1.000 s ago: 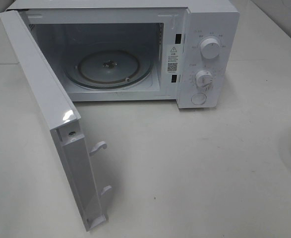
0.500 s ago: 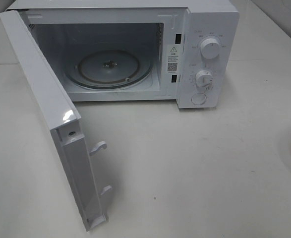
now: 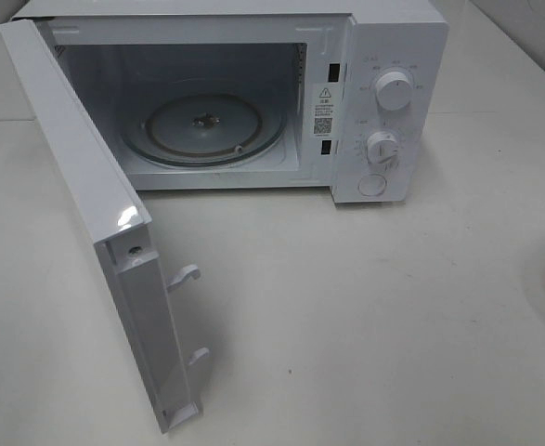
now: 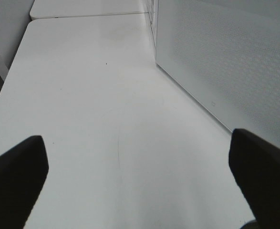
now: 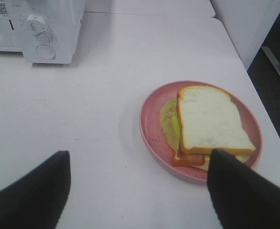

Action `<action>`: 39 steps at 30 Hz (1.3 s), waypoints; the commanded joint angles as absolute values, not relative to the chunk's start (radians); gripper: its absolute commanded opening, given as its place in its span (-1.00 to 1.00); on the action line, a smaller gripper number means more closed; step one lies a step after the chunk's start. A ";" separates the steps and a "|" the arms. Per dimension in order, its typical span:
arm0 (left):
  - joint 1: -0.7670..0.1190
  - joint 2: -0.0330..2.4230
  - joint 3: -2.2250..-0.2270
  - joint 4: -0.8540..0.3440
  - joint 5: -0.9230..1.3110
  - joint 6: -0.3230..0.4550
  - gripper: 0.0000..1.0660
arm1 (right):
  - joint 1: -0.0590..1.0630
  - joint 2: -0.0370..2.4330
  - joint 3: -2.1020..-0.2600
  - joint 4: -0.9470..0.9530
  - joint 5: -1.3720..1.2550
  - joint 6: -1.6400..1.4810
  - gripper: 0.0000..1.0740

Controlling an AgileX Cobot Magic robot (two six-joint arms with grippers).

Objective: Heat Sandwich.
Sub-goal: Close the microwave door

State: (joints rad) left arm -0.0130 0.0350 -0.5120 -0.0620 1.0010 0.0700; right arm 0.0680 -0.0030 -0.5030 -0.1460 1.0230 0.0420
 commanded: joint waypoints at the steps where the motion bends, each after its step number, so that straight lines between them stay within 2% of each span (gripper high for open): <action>1: -0.011 0.090 -0.521 -0.059 0.923 0.066 0.66 | 0.061 -0.032 -0.504 -0.147 1.022 0.046 0.40; 3: -0.011 0.110 -0.520 -0.062 0.908 0.066 0.59 | 0.061 -0.032 -0.504 -0.147 1.022 0.046 0.40; 4: -0.011 0.146 -0.520 -0.063 0.873 0.066 0.39 | 0.061 -0.032 -0.504 -0.147 1.022 0.046 0.40; 7: -0.011 0.204 -0.520 -0.063 0.822 0.066 -0.02 | 0.061 -0.032 -0.504 -0.147 1.022 0.046 0.40; 8: -0.011 0.204 -0.520 -0.063 0.822 0.066 -0.02 | 0.061 -0.032 -0.504 -0.147 1.022 0.046 0.40; 9: -0.011 0.242 -0.520 -0.063 0.796 0.066 -0.32 | 0.061 -0.032 -0.504 -0.147 1.022 0.046 0.40; 11: -0.011 0.285 -0.520 -0.063 0.776 0.066 -0.59 | 0.061 -0.032 -0.504 -0.147 1.022 0.046 0.40; 12: -0.011 0.308 -0.518 -0.063 0.764 0.066 -0.68 | 0.061 -0.032 -0.504 -0.147 1.022 0.046 0.40; 13: -0.011 0.308 -0.518 -0.063 0.764 0.066 -0.68 | 0.061 -0.032 -0.504 -0.147 1.022 0.046 0.40; 14: -0.011 0.350 -0.509 -0.063 0.730 0.067 -0.86 | 0.061 -0.032 -0.504 -0.147 1.022 0.046 0.40; 16: -0.011 0.397 -0.489 -0.059 0.686 0.071 -1.00 | 0.061 -0.032 -0.504 -0.147 1.022 0.046 0.40; 18: -0.011 0.417 -0.478 -0.059 0.659 0.071 -1.00 | 0.061 -0.032 -0.504 -0.147 1.022 0.046 0.40; 22: -0.011 0.534 -0.386 -0.059 0.418 0.073 -1.00 | 0.061 -0.032 -0.504 -0.147 1.022 0.046 0.40; 23: -0.011 0.534 -0.386 -0.059 0.418 0.073 -1.00 | 0.061 -0.032 -0.504 -0.147 1.022 0.046 0.40; 32: -0.011 0.711 -0.223 -0.060 -0.108 0.073 -1.00 | 0.061 -0.032 -0.504 -0.148 1.022 0.048 0.40; 39: -0.012 0.865 -0.217 -0.058 -0.305 0.071 -1.00 | 0.061 -0.032 -0.504 -0.148 1.022 0.048 0.40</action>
State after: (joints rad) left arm -0.0130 0.8360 -0.2190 -0.0550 -0.2390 0.0740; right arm 0.0680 -0.0030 -0.5030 -0.1460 1.0230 0.0420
